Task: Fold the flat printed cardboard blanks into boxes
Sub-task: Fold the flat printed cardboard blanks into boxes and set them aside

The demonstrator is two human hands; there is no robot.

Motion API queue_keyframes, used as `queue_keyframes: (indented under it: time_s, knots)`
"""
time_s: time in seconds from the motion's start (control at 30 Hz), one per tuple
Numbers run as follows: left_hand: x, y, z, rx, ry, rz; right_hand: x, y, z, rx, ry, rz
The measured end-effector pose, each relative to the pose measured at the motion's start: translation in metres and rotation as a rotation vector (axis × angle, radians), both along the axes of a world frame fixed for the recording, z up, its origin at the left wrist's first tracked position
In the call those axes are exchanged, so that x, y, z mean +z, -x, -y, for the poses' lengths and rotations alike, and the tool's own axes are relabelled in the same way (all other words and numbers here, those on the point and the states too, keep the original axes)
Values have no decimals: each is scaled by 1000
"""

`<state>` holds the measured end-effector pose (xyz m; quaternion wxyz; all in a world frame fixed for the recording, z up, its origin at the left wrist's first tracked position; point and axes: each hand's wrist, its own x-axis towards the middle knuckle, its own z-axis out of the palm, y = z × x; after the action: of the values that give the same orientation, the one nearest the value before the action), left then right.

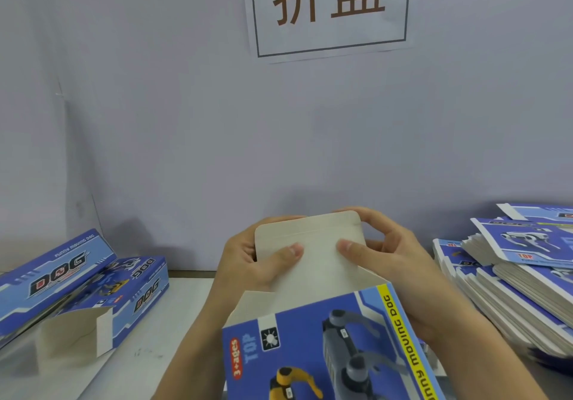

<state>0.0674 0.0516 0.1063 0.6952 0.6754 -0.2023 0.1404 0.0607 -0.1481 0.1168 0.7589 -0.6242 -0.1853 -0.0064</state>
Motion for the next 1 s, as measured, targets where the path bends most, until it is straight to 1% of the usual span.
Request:
queue_keyframes:
  time_s: [0.13,0.27,0.37,0.43,0.67,0.73,0.8,0.87,0.93,1.0]
  knots:
    - [2,2,0,-14,23,-9,1,-1,0,0,-68,-27]
    - [3,3,2,27,14,22,2,-2,-2,-56,-30,-3]
    - [3,1,3,60,-4,16,1,-1,-3,-33,-44,-14]
    - [1,0,4,75,-37,37,2,-1,-4,-60,-24,1]
    - [1,0,3,39,-63,82,3,2,-6,-124,-1,41]
    - [1,0,3,37,-72,72,3,1,-6,-151,-17,27]
    - [1,0,3,-13,-66,45,4,2,-6,-160,-22,-3]
    - [2,2,2,-73,-7,0,6,1,-5,-174,-7,-12]
    - [5,7,4,-143,110,-93,8,1,-3,-243,11,17]
    - [9,12,4,-172,196,-127,9,0,2,-345,-65,47]
